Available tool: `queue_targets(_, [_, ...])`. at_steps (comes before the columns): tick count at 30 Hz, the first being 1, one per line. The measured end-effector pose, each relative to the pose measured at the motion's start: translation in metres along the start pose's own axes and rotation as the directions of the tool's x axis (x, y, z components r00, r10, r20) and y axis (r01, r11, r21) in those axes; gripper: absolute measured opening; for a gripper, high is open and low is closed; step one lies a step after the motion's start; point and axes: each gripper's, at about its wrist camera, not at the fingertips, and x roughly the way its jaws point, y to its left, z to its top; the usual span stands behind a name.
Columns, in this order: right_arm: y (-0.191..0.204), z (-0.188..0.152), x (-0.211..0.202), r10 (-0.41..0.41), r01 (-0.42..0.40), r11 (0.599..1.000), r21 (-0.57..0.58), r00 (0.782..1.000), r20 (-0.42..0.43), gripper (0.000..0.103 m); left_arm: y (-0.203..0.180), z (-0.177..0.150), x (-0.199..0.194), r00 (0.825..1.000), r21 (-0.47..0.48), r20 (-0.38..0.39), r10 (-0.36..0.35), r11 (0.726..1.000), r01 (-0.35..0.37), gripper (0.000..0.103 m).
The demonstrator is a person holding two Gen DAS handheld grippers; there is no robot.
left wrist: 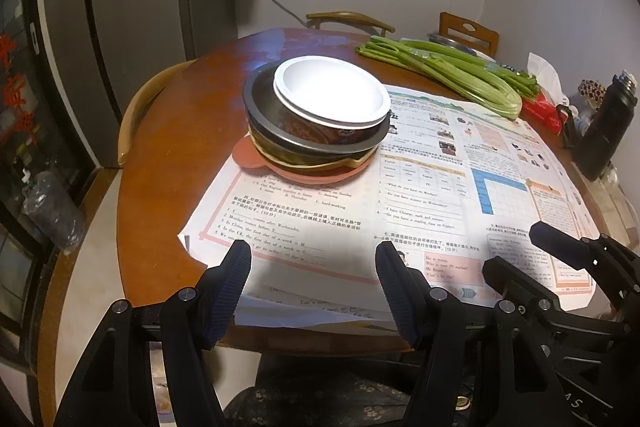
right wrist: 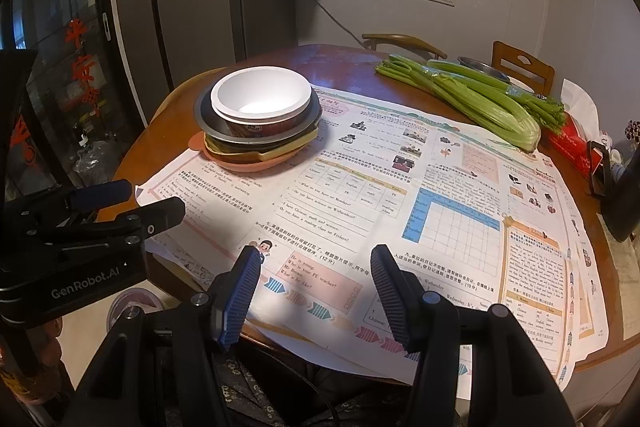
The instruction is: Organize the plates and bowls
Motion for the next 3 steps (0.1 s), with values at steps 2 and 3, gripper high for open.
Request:
queue_targets(2, [0.0000, 0.0000, 0.0002, 0.000, 0.000, 1.000, 0.001, 1.000, -0.004, 0.057, -0.0010, 0.0003, 0.0001, 1.000, 0.002, 0.001, 0.000, 1.000, 0.000, 0.066])
queue_targets(3, [-0.0005, -0.0003, 0.0004, 0.001, -0.001, 1.000, 0.004, 1.000, -0.006, 0.057, -0.0011, 0.0001, 0.0004, 1.000, 0.000, 0.001, 0.002, 1.000, -0.002, 0.066])
